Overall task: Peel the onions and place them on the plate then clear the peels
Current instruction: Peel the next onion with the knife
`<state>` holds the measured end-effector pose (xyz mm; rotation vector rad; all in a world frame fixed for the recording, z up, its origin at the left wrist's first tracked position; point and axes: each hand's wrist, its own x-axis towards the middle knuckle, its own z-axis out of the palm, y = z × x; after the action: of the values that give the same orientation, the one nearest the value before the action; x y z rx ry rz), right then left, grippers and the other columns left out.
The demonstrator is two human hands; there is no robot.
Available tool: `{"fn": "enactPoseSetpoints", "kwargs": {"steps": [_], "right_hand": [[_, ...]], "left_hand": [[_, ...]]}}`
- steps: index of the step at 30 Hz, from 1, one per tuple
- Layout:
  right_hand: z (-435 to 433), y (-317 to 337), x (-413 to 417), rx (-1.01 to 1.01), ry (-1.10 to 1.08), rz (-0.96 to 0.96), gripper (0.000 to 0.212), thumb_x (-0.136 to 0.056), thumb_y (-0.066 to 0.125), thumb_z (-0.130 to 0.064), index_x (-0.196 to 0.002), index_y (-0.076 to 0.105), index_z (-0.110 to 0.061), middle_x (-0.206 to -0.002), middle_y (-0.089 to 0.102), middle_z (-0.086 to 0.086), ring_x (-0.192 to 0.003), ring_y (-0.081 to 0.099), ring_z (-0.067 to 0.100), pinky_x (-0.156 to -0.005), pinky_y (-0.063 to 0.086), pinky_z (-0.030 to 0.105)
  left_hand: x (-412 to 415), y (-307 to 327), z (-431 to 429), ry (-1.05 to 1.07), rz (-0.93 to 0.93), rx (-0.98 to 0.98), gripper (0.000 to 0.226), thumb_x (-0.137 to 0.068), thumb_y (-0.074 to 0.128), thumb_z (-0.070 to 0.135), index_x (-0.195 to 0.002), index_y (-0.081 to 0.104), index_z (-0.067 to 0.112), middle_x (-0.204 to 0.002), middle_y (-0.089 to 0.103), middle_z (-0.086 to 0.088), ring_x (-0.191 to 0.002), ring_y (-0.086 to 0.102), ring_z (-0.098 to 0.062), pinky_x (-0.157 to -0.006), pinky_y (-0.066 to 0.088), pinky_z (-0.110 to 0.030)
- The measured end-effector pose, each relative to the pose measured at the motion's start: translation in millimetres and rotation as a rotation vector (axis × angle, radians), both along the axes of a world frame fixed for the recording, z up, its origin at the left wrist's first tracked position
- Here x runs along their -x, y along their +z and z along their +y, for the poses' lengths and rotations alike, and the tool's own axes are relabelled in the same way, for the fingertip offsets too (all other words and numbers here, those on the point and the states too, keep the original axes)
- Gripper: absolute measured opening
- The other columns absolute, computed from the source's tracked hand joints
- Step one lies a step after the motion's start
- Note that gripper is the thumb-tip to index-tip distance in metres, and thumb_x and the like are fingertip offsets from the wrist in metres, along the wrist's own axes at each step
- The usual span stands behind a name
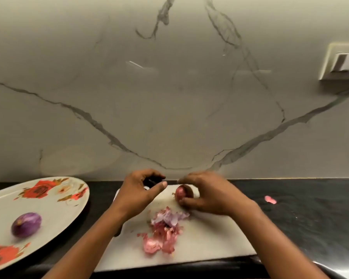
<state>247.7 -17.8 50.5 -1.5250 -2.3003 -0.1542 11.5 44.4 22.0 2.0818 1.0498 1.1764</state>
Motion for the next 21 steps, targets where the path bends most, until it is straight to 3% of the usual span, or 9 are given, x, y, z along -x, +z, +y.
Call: {"fn": "enactPoseSetpoints", "kwargs": {"steps": [3,6,8,11,14,18,21], "right_hand": [[7.4,0.3,-1.6,0.066,-0.016,-0.034,0.043,-0.084,0.071,-0.048,-0.122,0.07,-0.028,-0.109,0.075,-0.007,-0.098,0.067,0.017,-0.083,0.056,0.04],[15.0,2.3,-3.1,0.084,-0.003,0.011,0.041,-0.081,0.072,-0.049,-0.117,0.07,-0.029,-0.101,0.074,-0.007,-0.092,0.067,0.015,-0.079,0.057,0.041],[20.4,5.1,-0.7,0.08,0.029,0.081,0.041,-0.083,0.074,-0.051,-0.118,0.071,-0.03,-0.1,0.075,-0.009,-0.092,0.068,0.011,-0.08,0.057,0.038],[29.0,6.3,3.4,0.114,0.054,0.25,0.047,-0.082,0.079,-0.058,-0.12,0.073,-0.031,-0.101,0.077,-0.011,-0.093,0.071,0.005,-0.084,0.06,0.037],[33.7,-0.6,7.2,0.115,0.062,0.355,0.047,-0.079,0.079,-0.065,-0.107,0.076,-0.027,-0.087,0.076,-0.008,-0.081,0.072,0.008,-0.073,0.06,0.043],[32.5,-10.1,10.3,0.102,0.075,0.453,0.044,-0.081,0.081,-0.063,-0.103,0.079,-0.025,-0.082,0.076,-0.006,-0.075,0.07,0.01,-0.068,0.06,0.042],[30.4,-10.6,11.0,0.085,0.108,0.489,0.046,-0.082,0.078,-0.064,-0.11,0.08,-0.027,-0.089,0.079,-0.008,-0.083,0.074,0.009,-0.075,0.061,0.043]], "left_hand": [[-5.2,-4.9,10.1,-0.006,-0.007,0.01,0.006,-0.092,0.08,0.029,-0.097,0.08,0.031,-0.087,0.077,0.016,-0.081,0.072,-0.006,-0.072,0.061,-0.033],[-1.0,-13.1,12.4,-0.056,-0.007,0.045,0.011,-0.092,0.08,0.033,-0.102,0.081,0.034,-0.099,0.078,0.016,-0.093,0.073,-0.007,-0.077,0.065,-0.042],[2.1,-15.1,10.2,-0.109,0.01,0.054,0.022,-0.09,0.081,0.034,-0.112,0.079,0.037,-0.107,0.078,0.016,-0.1,0.074,-0.008,-0.08,0.065,-0.041],[2.3,-16.4,2.6,-0.228,0.017,0.062,0.048,-0.088,0.084,0.013,-0.127,0.071,0.037,-0.116,0.077,0.016,-0.11,0.074,-0.011,-0.091,0.062,-0.032],[0.8,-16.2,-3.9,-0.25,0.055,0.021,0.066,-0.079,0.09,0.005,-0.132,0.067,0.036,-0.116,0.077,0.017,-0.108,0.075,-0.01,-0.092,0.06,-0.024],[-0.3,-13.3,-2.2,-0.265,-0.043,-0.011,0.056,-0.075,0.094,0.014,-0.121,0.075,0.04,-0.11,0.08,0.009,-0.102,0.078,-0.017,-0.089,0.062,-0.028],[-0.3,-12.8,-2.1,-0.265,-0.089,-0.016,0.056,-0.073,0.095,0.019,-0.122,0.075,0.037,-0.11,0.081,0.007,-0.101,0.079,-0.017,-0.089,0.063,-0.031]]}}
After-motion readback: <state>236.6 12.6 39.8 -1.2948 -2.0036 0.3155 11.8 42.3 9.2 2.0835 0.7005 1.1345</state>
